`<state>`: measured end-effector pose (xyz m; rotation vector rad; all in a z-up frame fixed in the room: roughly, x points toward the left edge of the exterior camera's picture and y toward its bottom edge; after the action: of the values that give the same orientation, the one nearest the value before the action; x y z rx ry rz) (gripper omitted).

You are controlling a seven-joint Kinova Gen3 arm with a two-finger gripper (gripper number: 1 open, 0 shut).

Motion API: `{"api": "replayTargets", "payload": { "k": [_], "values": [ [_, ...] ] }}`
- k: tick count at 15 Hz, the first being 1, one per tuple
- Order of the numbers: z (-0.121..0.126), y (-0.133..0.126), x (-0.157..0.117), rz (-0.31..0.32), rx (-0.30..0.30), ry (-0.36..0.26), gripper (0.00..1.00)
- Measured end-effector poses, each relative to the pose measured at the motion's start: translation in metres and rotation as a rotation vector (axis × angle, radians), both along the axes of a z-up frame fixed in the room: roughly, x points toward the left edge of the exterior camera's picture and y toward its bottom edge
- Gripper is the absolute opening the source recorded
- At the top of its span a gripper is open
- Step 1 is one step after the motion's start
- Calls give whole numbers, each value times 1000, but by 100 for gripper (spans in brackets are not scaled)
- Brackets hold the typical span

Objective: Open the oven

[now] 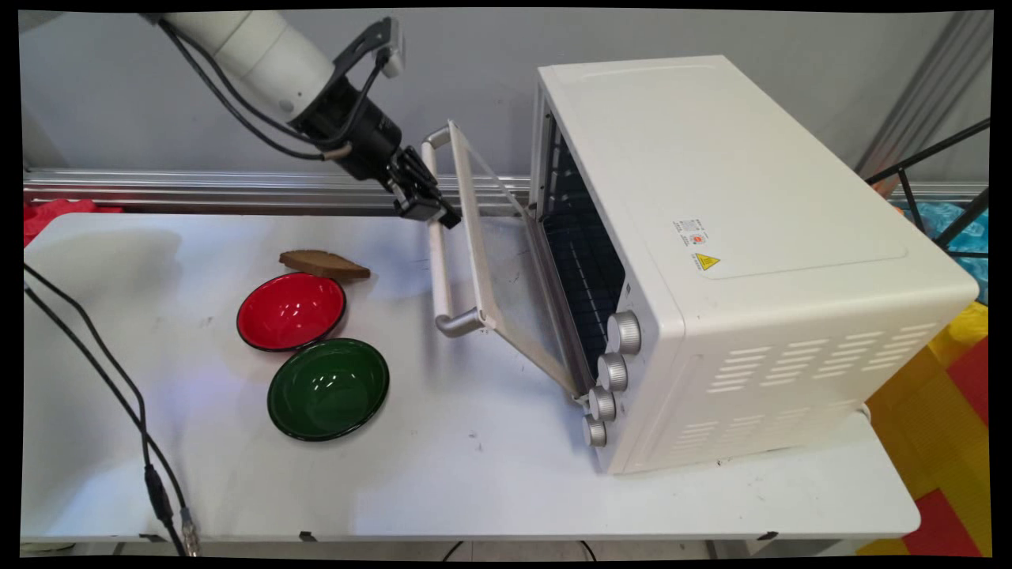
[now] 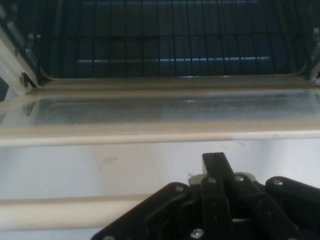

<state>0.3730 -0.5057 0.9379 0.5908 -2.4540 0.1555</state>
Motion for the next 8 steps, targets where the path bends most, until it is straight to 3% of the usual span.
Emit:
{"api": "replayTargets", "payload": {
  "k": [8],
  "values": [
    [-33, 4, 12, -16, -21, 9, 0]
  ]
}}
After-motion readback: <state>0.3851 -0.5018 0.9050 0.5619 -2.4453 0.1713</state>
